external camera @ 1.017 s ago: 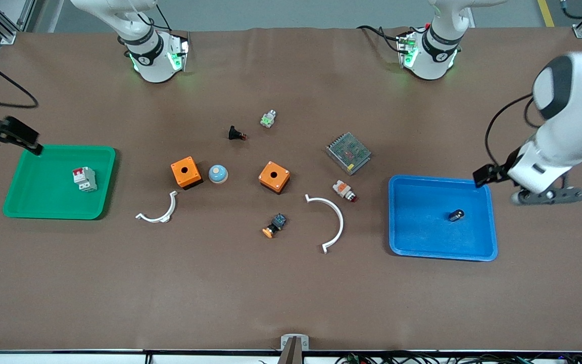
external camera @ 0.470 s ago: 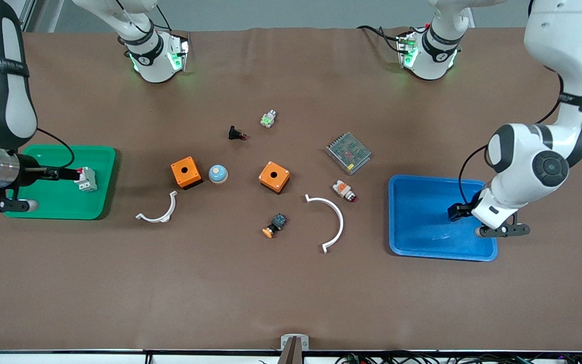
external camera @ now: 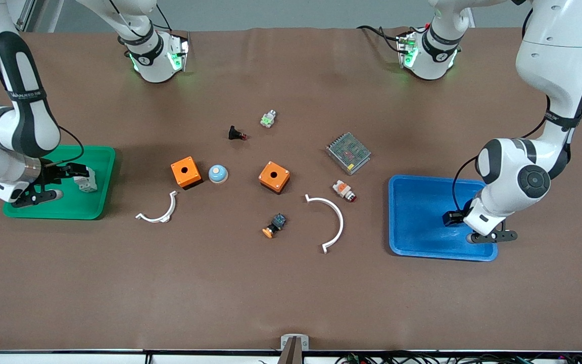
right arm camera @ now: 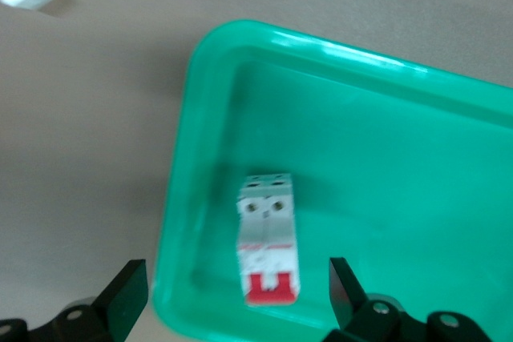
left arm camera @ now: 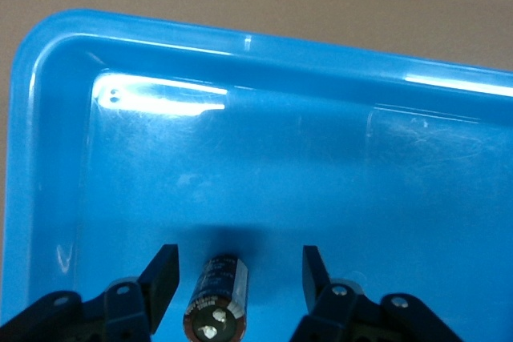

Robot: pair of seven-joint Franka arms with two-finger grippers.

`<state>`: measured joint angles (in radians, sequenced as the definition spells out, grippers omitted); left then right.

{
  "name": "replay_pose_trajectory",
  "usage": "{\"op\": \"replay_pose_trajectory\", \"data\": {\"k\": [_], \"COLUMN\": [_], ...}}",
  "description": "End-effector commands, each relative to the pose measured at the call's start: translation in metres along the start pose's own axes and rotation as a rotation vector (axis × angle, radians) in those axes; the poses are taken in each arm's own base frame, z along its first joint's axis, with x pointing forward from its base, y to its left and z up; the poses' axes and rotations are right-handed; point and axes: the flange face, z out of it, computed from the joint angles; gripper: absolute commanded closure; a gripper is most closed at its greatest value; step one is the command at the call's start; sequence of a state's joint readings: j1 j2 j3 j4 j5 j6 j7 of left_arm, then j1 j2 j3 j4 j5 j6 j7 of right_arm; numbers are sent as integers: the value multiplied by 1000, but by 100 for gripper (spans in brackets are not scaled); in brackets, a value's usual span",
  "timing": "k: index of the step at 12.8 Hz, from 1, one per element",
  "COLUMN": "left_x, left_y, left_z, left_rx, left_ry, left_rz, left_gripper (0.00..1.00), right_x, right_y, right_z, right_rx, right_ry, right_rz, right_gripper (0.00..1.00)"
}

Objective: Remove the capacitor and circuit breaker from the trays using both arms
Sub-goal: 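Grasp the capacitor with the left gripper while the right gripper grasps the breaker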

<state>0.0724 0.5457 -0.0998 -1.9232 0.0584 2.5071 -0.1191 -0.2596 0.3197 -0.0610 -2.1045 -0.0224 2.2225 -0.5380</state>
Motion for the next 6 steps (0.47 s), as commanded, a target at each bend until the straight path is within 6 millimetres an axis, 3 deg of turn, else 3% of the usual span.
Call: {"op": "replay_pose_trajectory", "data": {"k": [1, 2, 3, 4, 6], "left_x": [-1, -3, -3, -4, -10], "left_y": [-6, -6, -6, -6, -12], "left_z": [7, 10, 12, 15, 20], "left_rx": [18, 18, 18, 18, 20], "left_ry": [-8, -16, -19, -24, -42], "left_rz": [18, 18, 16, 15, 0], "left_gripper": [33, 36, 38, 39, 43], "right_x": [-20, -25, -28, -28, -26], "right_y": [0, 2, 6, 8, 9], "right_z": [34, 45, 53, 54, 49], "right_rx": [-10, -16, -19, -17, -20], "right_ry": [14, 27, 33, 32, 35], "right_rz": [-17, -12, -38, -87, -89], "right_gripper": [0, 0, 21, 57, 84]}}
